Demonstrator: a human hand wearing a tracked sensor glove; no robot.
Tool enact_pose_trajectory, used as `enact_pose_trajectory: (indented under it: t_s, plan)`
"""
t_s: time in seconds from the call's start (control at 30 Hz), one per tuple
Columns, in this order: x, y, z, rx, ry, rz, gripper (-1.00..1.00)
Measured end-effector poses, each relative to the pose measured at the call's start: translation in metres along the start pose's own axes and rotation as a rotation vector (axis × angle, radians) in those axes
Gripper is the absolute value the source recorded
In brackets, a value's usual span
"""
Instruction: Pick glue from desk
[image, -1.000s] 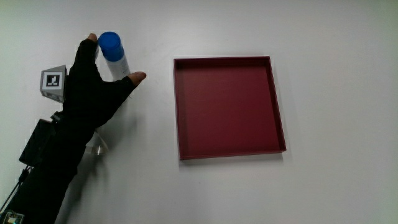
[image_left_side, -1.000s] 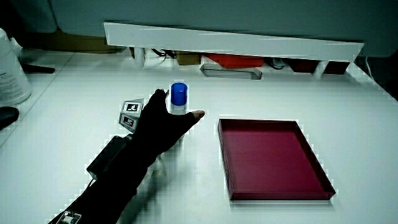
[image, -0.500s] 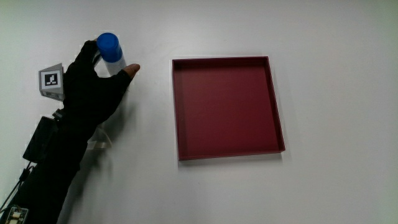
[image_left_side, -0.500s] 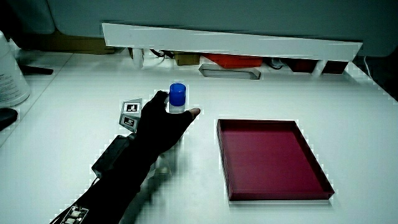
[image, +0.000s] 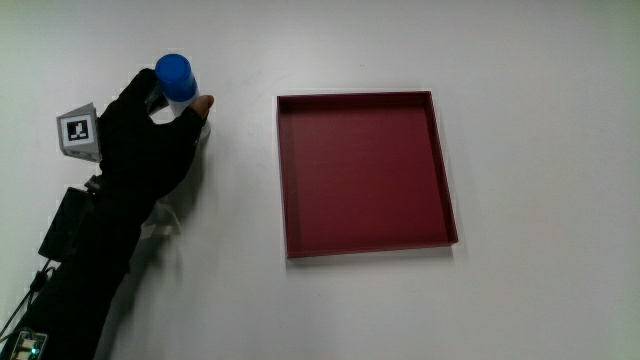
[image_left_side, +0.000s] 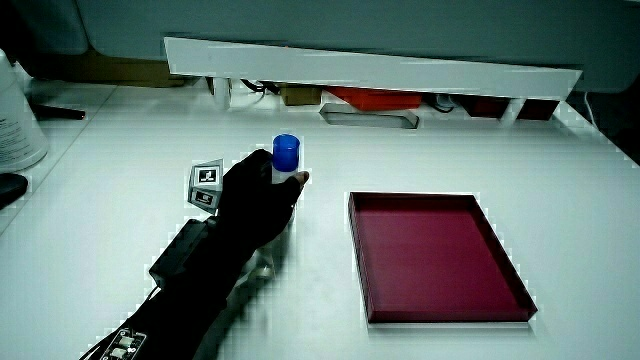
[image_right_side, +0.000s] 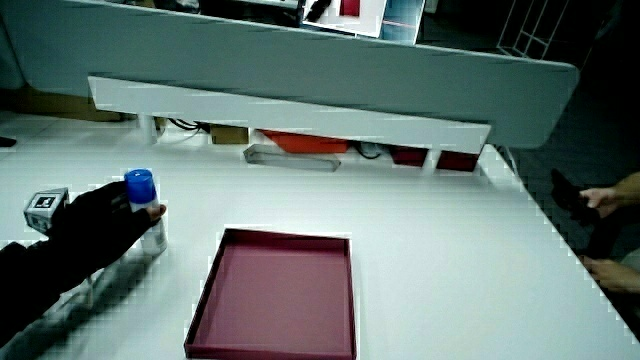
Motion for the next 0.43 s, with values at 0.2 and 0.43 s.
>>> enact_pose_trajectory:
  t_s: [0.2, 0.43]
  plan:
    - [0.032, -0.001, -0.010, -0.061, -0.047, -0.072, 1.00]
    - [0.063, 0.000, -0.034, -0.140, -0.085, -0.163, 1.00]
